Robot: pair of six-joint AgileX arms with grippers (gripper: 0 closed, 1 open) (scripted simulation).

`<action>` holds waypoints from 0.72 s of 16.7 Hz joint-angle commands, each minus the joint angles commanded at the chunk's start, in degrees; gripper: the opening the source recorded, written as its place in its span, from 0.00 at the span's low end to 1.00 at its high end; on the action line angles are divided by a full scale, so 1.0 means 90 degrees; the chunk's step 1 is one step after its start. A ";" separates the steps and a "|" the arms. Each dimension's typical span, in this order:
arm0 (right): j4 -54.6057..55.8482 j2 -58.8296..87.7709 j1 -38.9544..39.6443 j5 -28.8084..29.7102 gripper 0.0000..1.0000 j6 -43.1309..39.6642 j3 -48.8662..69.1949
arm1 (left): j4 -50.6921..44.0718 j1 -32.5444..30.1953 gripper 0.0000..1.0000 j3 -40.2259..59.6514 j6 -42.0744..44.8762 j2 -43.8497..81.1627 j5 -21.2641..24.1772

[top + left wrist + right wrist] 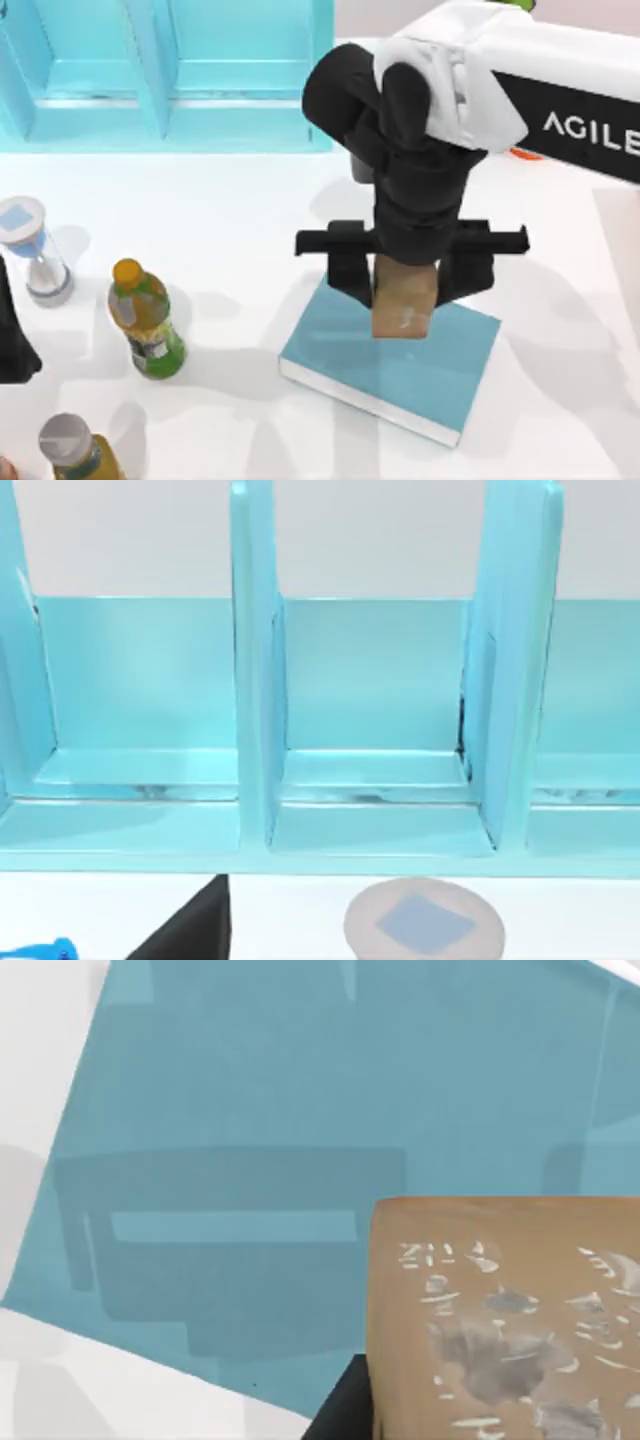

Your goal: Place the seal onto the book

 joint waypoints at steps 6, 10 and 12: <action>0.0000 0.0000 0.0000 0.0000 0.68 0.0000 0.0000 | 0.0000 0.0000 1.00 0.0000 0.0000 0.0000 0.0000; 0.0000 0.0000 0.0000 0.0000 0.98 0.0000 0.0000 | 0.0000 0.0000 1.00 0.0000 0.0000 0.0000 0.0000; 0.0000 0.0000 0.0000 0.0000 1.00 0.0000 0.0000 | 0.0000 0.0000 1.00 0.0000 0.0000 0.0000 0.0000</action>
